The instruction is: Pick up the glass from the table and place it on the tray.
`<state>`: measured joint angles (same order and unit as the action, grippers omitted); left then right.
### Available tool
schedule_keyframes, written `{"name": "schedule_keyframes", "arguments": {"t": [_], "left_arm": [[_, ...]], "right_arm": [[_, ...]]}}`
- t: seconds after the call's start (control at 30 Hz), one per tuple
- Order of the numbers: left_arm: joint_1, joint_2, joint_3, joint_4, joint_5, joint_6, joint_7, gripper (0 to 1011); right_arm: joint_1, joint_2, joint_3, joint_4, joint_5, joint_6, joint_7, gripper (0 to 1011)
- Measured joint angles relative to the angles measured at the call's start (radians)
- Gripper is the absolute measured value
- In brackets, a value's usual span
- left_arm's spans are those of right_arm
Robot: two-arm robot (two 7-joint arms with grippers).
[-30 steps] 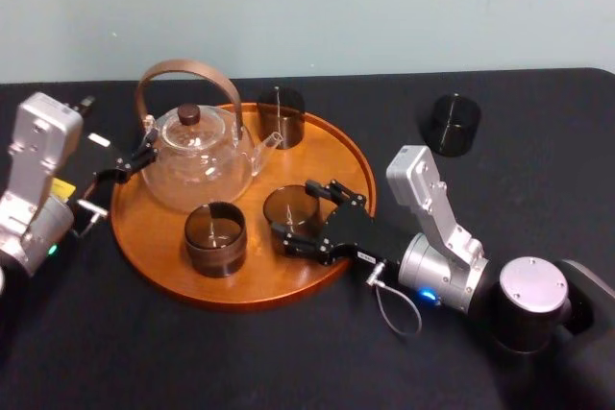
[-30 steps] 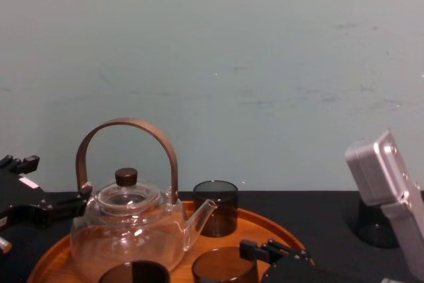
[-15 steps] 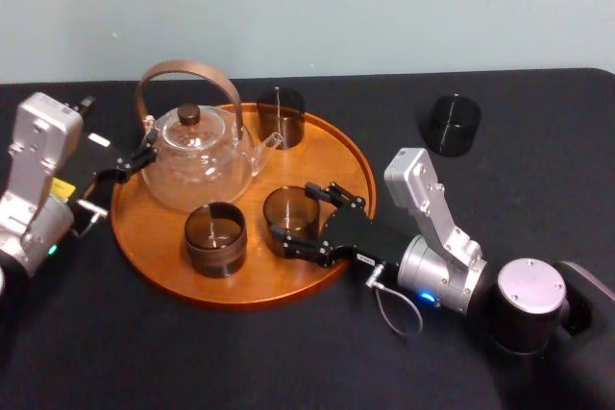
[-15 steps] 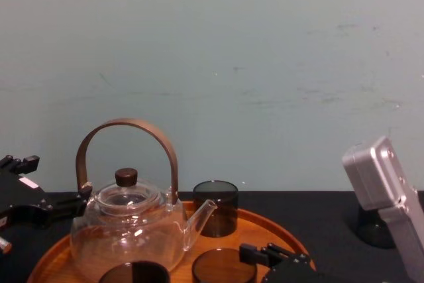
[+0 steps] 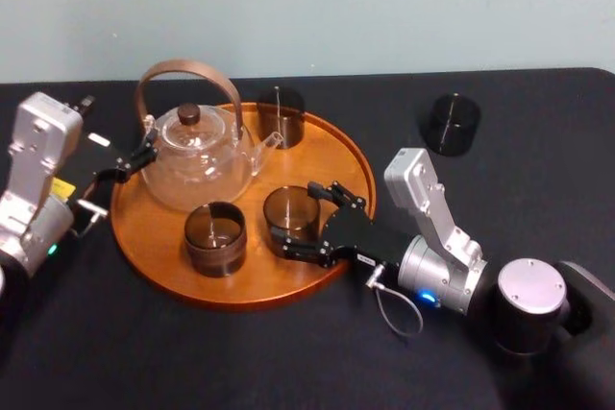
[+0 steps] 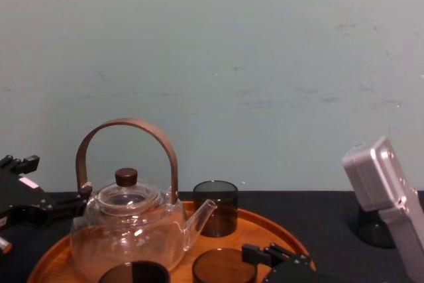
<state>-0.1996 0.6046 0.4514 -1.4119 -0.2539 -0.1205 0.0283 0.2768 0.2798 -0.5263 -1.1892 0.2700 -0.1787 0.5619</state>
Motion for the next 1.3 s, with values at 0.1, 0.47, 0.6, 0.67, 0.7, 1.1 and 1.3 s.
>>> {"name": "schedule_keyframes", "arguments": {"t": [0.1,0.47,0.6,0.67,0.7,1.1,1.3], "left_arm": [[0.000,0.000,0.000,0.000,0.000,0.000,0.000,1009],[0.000,0.000,0.000,0.000,0.000,0.000,0.000,1010],[0.000,0.000,0.000,0.000,0.000,0.000,0.000,1009],[0.000,0.000,0.000,0.000,0.000,0.000,0.000,1010],[0.000,0.000,0.000,0.000,0.000,0.000,0.000,1009],[0.000,0.000,0.000,0.000,0.000,0.000,0.000,1010],[0.000,0.000,0.000,0.000,0.000,0.000,0.000,1009]], "right_arm": [[0.000,0.000,0.000,0.000,0.000,0.000,0.000,1002],[-0.012,0.009,0.010,-0.020,0.018,0.028,0.001,1002],[-0.032,0.026,0.014,-0.058,0.015,0.038,-0.014,1002],[-0.049,0.038,0.020,-0.087,0.014,0.043,-0.021,1002],[-0.056,0.044,0.023,-0.100,0.014,0.044,-0.024,1002],[-0.175,0.129,0.095,-0.265,0.044,0.048,-0.066,1002],[-0.226,0.167,0.165,-0.313,0.071,0.038,-0.096,1002]]}}
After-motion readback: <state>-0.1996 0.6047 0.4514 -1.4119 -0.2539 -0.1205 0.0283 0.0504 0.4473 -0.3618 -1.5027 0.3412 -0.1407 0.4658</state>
